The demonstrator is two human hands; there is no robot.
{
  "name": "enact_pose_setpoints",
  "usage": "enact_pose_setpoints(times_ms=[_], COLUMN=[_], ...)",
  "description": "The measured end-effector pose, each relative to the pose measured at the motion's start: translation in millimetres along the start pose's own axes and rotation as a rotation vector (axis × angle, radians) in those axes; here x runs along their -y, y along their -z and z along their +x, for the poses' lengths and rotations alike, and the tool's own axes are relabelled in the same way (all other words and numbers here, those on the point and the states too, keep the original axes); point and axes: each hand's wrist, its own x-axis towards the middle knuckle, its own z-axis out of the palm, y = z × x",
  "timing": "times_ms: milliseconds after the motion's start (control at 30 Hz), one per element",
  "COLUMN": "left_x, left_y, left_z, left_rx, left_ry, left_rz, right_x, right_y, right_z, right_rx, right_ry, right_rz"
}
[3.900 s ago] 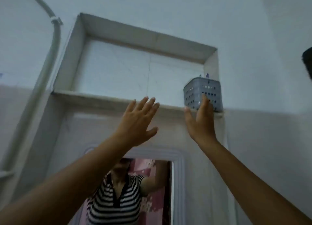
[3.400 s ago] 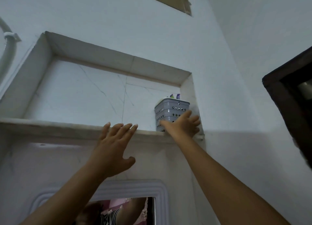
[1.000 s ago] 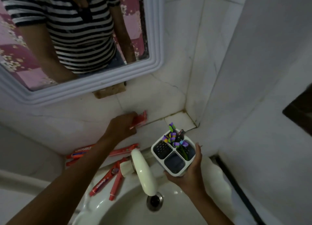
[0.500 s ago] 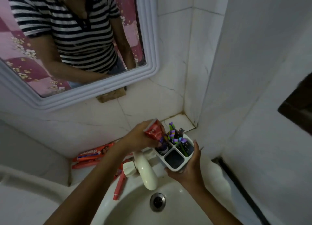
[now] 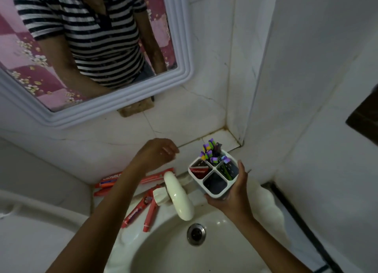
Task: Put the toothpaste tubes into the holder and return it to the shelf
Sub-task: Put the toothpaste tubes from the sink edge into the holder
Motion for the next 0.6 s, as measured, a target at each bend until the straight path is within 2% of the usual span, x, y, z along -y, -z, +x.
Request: enact_pose_setpoints(times_ms=[67,133,200,300,433,500,600], left_x=[26.5,47.6,61.1,74.4,69.2,58.7,24.0], left_y=[-2.0,-15.0,-30.8,-46.6,-41.9,-28.3,2.8], left_z=[-0.5,-2.0,-3.4,0.0,13.6,18.3,13.5], left_rx=[-0.012,0.133,0.263,0.281,0.341,0.227,-0.044], left_ry=[0.140,0.232,0.217,0.114,0.097,0.091,0.023], left_rz=[0.190,0.420,0.627,0.764,0.682,0.528,0.164], right_x=[3.3,6.8,10.1,11.3,10.2,9.3,8.3], right_y=[0.5,1.2,1.4,1.3,2.3,1.9,1.6], right_z=[-0.1,0.1,0.1,0.4,0.6,0.4,0.6], right_rx=[0.004,0.007,0.005,-0.001,0.002,0.007,0.004], right_ry=[0.016,0.027,0.029,0.030,0.016,0.002,-0.008], right_rz=[0.004,0.012,0.018,0.005,0.017,0.029,0.030])
